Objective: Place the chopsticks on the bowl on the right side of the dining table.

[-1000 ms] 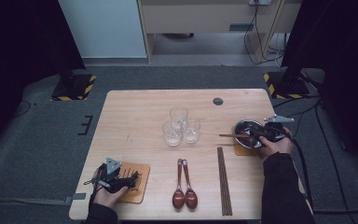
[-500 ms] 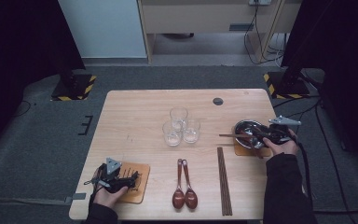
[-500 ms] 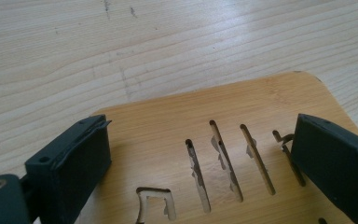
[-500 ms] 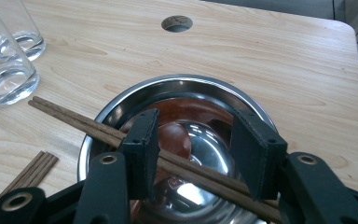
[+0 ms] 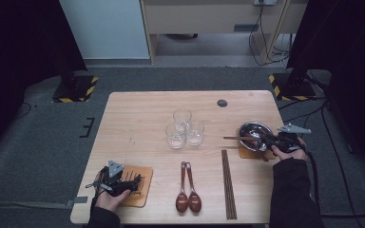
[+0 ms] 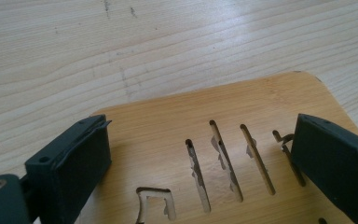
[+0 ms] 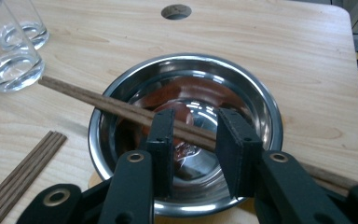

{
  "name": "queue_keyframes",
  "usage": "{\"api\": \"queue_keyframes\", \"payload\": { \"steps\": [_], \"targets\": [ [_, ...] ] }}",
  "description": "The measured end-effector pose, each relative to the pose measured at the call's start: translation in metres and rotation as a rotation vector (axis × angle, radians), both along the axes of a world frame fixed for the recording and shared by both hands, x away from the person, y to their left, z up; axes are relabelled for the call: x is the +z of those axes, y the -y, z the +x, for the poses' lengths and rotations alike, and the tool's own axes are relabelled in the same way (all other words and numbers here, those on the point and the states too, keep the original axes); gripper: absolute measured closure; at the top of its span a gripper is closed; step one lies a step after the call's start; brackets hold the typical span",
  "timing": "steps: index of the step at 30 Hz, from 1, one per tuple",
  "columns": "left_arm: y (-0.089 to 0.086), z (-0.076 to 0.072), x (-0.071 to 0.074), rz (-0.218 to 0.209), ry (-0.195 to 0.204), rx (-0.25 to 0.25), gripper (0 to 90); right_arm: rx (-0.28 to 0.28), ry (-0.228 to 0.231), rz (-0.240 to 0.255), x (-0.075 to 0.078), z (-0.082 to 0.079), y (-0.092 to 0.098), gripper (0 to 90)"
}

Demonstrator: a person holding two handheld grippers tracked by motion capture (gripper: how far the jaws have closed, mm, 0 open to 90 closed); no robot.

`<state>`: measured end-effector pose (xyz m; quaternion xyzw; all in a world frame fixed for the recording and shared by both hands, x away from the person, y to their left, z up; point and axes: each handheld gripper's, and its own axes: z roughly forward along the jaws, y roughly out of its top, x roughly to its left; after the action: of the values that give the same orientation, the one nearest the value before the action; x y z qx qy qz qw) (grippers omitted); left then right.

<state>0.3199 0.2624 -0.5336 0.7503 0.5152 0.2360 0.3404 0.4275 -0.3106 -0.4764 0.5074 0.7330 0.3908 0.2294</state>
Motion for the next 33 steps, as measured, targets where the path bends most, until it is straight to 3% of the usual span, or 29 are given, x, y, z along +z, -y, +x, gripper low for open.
{"api": "queue_keyframes", "payload": {
  "steps": [18, 24, 33],
  "targets": [
    [0.0, 0.0, 0.0, 0.0, 0.0, 0.0, 3.6, 0.007, -0.024, -0.009, -0.0071, 0.0007, -0.0022, 67.3],
    [0.0, 0.0, 0.0, 0.0, 0.0, 0.0, 3.7, -0.002, 0.005, 0.007, -0.0058, 0.0009, -0.0007, 62.7],
    [0.0, 0.0, 0.0, 0.0, 0.0, 0.0, 3.6, 0.0, 0.003, 0.015, -0.0093, 0.0027, -0.0014, 59.9]
  ]
}}
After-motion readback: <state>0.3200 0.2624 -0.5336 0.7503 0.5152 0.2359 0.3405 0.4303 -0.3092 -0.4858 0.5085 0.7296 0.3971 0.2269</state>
